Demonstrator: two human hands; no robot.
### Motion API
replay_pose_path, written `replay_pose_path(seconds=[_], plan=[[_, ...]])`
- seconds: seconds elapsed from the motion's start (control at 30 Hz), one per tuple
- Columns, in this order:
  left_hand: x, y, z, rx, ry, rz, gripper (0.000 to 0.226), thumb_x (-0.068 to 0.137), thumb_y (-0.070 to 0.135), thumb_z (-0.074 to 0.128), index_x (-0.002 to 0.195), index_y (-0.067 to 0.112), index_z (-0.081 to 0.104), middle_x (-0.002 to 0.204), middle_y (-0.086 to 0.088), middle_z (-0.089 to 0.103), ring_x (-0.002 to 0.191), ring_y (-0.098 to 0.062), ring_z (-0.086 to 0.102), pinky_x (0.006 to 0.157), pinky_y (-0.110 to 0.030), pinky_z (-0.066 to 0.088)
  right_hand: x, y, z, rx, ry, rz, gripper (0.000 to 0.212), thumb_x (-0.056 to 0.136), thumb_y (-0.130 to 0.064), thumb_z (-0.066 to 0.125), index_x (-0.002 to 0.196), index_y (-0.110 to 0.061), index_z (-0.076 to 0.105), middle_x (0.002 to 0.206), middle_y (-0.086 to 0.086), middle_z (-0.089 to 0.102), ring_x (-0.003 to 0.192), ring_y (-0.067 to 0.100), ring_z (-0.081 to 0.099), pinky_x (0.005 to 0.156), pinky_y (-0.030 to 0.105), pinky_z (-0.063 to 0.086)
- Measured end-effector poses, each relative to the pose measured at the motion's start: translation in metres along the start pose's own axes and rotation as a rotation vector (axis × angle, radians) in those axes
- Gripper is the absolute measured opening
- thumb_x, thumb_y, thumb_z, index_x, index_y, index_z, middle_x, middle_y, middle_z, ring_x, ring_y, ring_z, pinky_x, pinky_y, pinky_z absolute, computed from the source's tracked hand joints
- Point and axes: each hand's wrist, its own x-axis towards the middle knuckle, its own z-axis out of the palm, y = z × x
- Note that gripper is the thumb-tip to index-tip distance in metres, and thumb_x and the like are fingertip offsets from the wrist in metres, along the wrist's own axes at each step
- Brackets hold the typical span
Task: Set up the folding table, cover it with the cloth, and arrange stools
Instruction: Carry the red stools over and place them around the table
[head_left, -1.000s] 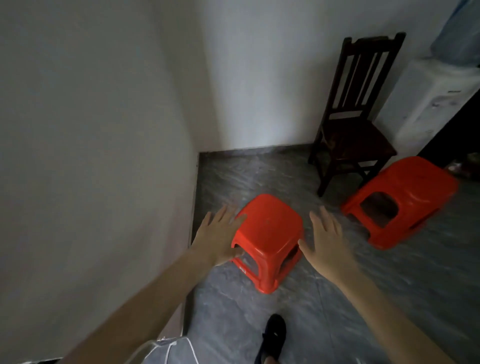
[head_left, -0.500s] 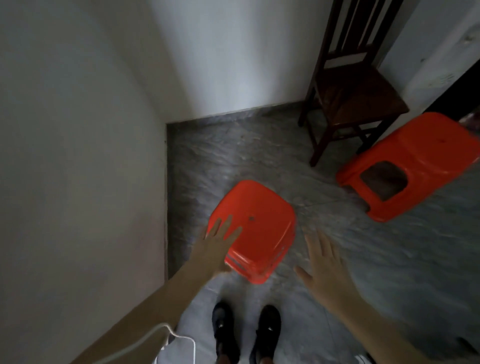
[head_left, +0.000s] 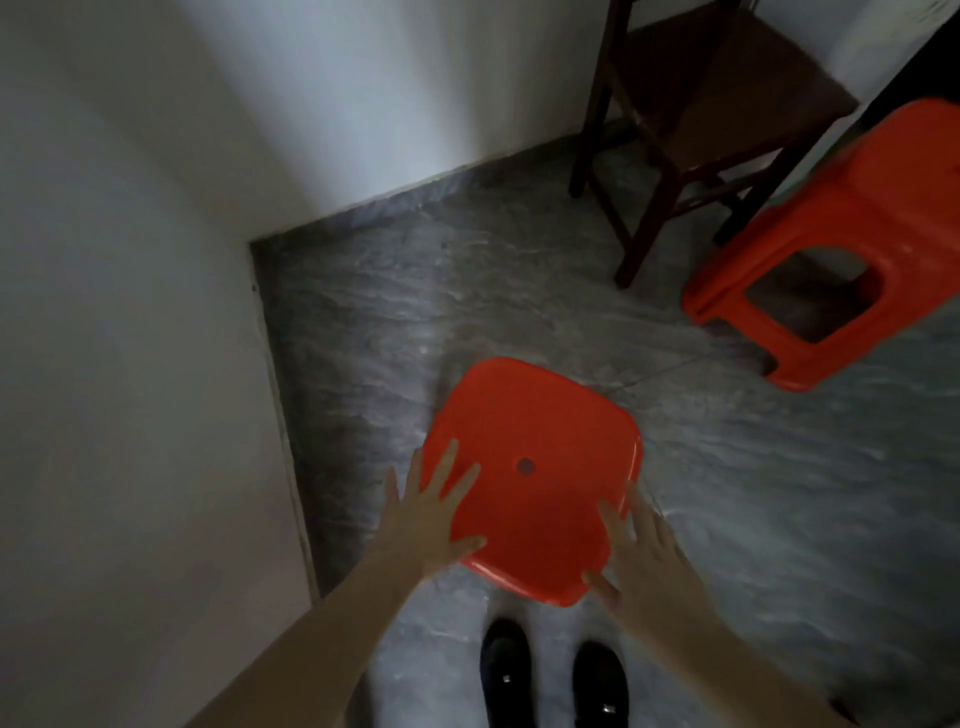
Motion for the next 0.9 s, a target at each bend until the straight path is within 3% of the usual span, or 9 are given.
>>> replay_pose_path(seconds=[0.1, 0.2, 0.27, 0.33, 0.47, 0.6, 0.77, 0.9], plan=[[0.032, -0.004, -0.001, -0.055, 0.070, -0.025, 0.095, 0.077, 0.079, 0.047, 0.151, 0.047, -0.003, 0.157, 0.011, -0.030, 0.146, -0.039, -0.014, 0.109, -0.070, 0.006, 0.045, -0.014, 0.008, 0.038, 0.071, 0.027, 0.082, 0.090, -0.058, 0.051, 0.153, -0.029, 0.009, 0.161, 0.009, -0.012, 0.148, 0.032, 0.008, 0.115, 0.044, 0.025], [0.053, -0.011, -0.001, -0.222, 0.155, 0.058, 0.098, 0.070, 0.074, 0.062, 0.151, 0.034, 0.026, 0.163, 0.002, 0.001, 0.148, -0.031, 0.009, 0.115, -0.060, 0.014, 0.075, -0.019, 0.025, 0.106, 0.028, 0.150, 0.087, 0.084, -0.064, 0.054, 0.152, -0.041, 0.005, 0.160, 0.014, -0.018, 0.148, 0.037, -0.006, 0.118, 0.051, 0.019], [0.057, -0.016, 0.007, -0.341, 0.241, 0.119, 0.098, 0.064, 0.077, 0.059, 0.145, 0.025, 0.040, 0.160, -0.006, 0.017, 0.146, -0.028, 0.022, 0.115, -0.052, 0.019, 0.078, -0.015, 0.041, 0.090, 0.015, 0.185, 0.096, 0.082, -0.067, 0.056, 0.151, -0.044, -0.007, 0.157, 0.016, -0.028, 0.146, 0.038, -0.019, 0.118, 0.054, 0.015], [0.057, -0.017, 0.014, -0.401, 0.253, 0.087, 0.099, 0.060, 0.079, 0.055, 0.144, 0.030, 0.041, 0.159, -0.008, 0.015, 0.144, -0.033, 0.023, 0.114, -0.051, 0.024, 0.076, -0.011, 0.051, 0.109, 0.020, 0.166, 0.100, 0.081, -0.066, 0.058, 0.148, -0.048, -0.015, 0.154, 0.012, -0.036, 0.143, 0.036, -0.027, 0.118, 0.056, 0.013], [0.061, -0.011, 0.011, -0.474, 0.163, -0.059, 0.099, 0.054, 0.064, 0.081, 0.139, 0.048, 0.034, 0.158, -0.012, -0.008, 0.140, -0.045, 0.018, 0.108, -0.056, 0.033, 0.076, -0.009, 0.051, 0.170, 0.044, 0.171, 0.103, 0.079, -0.061, 0.066, 0.149, -0.047, -0.008, 0.155, 0.011, -0.032, 0.144, 0.036, -0.025, 0.116, 0.061, 0.015], [0.064, -0.008, -0.001, -0.510, 0.068, -0.084, 0.098, 0.052, 0.055, 0.086, 0.130, 0.054, 0.028, 0.156, -0.013, -0.007, 0.140, -0.046, 0.016, 0.106, -0.059, 0.034, 0.074, -0.018, 0.047, 0.222, 0.037, 0.261, 0.101, 0.078, -0.058, 0.069, 0.146, -0.056, -0.006, 0.155, 0.007, -0.032, 0.143, 0.044, -0.023, 0.109, 0.072, 0.009], [0.062, -0.003, -0.008, -0.509, 0.063, -0.082, 0.093, 0.052, 0.048, 0.088, 0.125, 0.053, 0.030, 0.150, -0.005, 0.001, 0.132, -0.045, 0.026, 0.098, -0.057, 0.041, 0.070, -0.016, 0.047, 0.402, 0.052, 0.267, 0.100, 0.079, -0.042, 0.076, 0.146, -0.057, 0.003, 0.153, -0.002, -0.035, 0.141, 0.054, -0.003, 0.103, 0.062, 0.037], [0.059, 0.004, -0.011, -0.484, 0.051, -0.047, 0.091, 0.054, 0.045, 0.088, 0.125, 0.053, 0.031, 0.150, -0.006, 0.006, 0.129, -0.043, 0.033, 0.099, -0.058, 0.044, 0.066, -0.005, 0.046, 0.434, 0.096, 0.271, 0.101, 0.074, -0.038, 0.080, 0.145, -0.056, 0.010, 0.155, -0.004, -0.031, 0.140, 0.050, 0.008, 0.098, 0.055, 0.045]])
